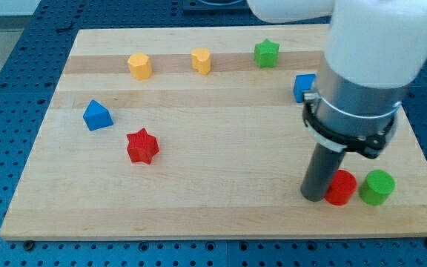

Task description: Push red star towards the bottom center

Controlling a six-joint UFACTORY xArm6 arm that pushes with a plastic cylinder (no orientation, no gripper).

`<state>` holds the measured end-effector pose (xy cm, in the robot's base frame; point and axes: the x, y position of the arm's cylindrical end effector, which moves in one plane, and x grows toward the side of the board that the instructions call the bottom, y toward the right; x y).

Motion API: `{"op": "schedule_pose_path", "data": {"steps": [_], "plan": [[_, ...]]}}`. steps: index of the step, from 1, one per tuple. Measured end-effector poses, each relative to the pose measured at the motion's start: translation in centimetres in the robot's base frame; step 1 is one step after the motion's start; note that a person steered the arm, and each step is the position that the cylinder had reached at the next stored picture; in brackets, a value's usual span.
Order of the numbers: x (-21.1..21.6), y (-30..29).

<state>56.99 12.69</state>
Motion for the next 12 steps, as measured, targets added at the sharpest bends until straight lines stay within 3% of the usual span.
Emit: {"op": "schedule_pose_path", "data": {"steps": [2,4,5,7,8,9,10,12], "plan": [[0.0,2.2],[-2.5,-6.0],[-5.4,-10.6],[-15.8,-18.5],[-15.9,-24.4],[-12.9,-29.4],[-9.5,-30.8],[-8.5,-20.5]]}}
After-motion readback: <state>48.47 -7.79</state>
